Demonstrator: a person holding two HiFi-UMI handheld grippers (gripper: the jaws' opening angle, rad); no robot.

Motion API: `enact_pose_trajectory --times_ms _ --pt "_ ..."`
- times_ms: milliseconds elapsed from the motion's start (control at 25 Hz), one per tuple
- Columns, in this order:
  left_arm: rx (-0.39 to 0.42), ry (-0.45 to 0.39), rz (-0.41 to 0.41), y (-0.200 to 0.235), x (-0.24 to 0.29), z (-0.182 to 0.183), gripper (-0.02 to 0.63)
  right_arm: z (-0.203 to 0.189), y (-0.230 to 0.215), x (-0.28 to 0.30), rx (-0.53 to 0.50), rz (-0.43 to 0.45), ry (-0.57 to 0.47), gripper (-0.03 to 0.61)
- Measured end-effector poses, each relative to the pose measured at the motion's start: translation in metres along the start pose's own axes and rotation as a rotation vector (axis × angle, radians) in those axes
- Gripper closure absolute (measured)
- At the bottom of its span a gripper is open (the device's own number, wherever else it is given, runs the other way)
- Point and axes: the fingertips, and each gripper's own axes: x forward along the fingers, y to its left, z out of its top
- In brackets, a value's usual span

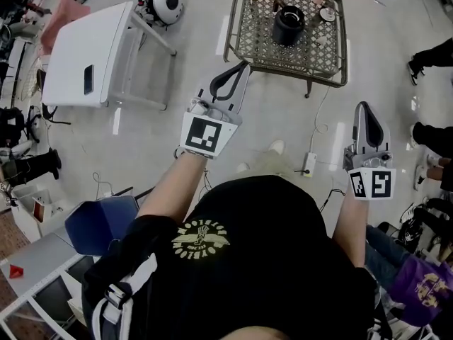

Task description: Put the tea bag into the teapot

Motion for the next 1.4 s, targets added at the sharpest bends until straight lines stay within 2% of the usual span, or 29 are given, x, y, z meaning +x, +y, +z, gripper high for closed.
enact_pose_trajectory --times_ms 240,400,600,880,960,1160,1400 --pt "0.036 -0.007 0.011 0.004 0.027 0.015 0.618 0.006 -0.028 0.013 -0.009 0.003 -0.025 0.569" --pt "0.030 -0.023 0.029 0.000 0.047 0.025 0.618 0.007 -0.051 0.019 -0.009 0.008 -0.041 0.569" --pt "0.059 -0.010 0.048 -0.002 0.073 0.024 0.618 0.002 -0.074 0.031 -0.006 0.038 -0.056 0.569" --pt "0.030 -0.006 0.098 -0.013 0.101 0.031 0.618 -0.001 -0.109 0.036 0.007 0.092 -0.061 0.569" --pt "0.010 -0.011 0.115 -0.017 0.107 0.034 0.618 -0.001 -0.117 0.038 0.002 0.113 -0.065 0.569" --pt "0.029 0.014 0.135 -0.024 0.112 0.030 0.618 -0.014 -0.138 0.039 0.040 0.111 -0.061 0.569" --pt "0.034 0.035 0.164 -0.025 0.106 0.029 0.618 -0.022 -0.137 0.036 0.056 0.137 -0.065 0.569"
